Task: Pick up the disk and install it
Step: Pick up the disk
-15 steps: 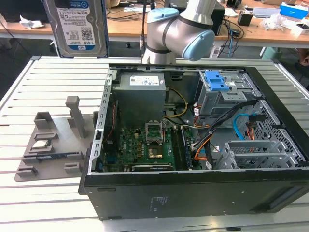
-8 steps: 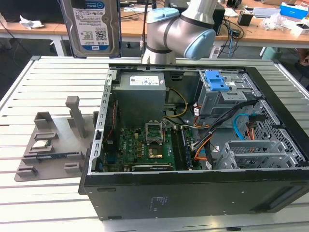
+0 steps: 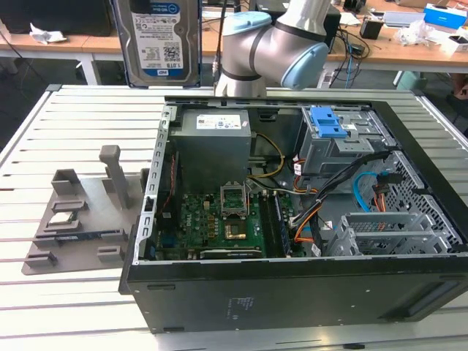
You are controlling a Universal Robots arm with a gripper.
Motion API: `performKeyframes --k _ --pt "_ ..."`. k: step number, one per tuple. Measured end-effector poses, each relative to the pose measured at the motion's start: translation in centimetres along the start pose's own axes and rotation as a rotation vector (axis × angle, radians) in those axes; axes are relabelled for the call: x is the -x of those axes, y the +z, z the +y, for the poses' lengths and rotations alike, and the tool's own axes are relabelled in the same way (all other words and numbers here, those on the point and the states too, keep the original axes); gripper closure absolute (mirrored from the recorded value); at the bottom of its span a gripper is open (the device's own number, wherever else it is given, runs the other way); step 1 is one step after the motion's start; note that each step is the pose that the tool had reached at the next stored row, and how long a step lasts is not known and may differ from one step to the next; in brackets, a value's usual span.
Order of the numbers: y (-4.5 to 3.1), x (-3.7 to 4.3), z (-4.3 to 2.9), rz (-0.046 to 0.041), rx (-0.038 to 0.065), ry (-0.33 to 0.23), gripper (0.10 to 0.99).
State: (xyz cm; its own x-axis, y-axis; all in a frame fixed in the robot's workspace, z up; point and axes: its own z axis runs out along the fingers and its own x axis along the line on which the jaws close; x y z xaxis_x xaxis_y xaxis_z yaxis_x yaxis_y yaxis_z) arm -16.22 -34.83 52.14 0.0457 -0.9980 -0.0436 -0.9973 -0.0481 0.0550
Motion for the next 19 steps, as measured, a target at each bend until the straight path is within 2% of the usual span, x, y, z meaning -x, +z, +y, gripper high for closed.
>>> performKeyframes --k 2,10,12,13,15,19 --pt "-0.06 -0.05 -1.04 0.0 0.0 0.0 0.718" --pt "-0.23 -0.18 -3.92 0.0 0.0 0.0 0.718" --pt "-0.32 -0.26 -5.66 -0.0001 0.0 0.0 0.718" --pt "-0.36 -0.29 -6.28 0.0 0.0 0.0 0.718" --pt "-0.4 -0.32 -6.97 0.0 0.0 0.0 0.718" --pt "-0.52 -0.41 -9.0 0.0 0.0 0.0 0.718"
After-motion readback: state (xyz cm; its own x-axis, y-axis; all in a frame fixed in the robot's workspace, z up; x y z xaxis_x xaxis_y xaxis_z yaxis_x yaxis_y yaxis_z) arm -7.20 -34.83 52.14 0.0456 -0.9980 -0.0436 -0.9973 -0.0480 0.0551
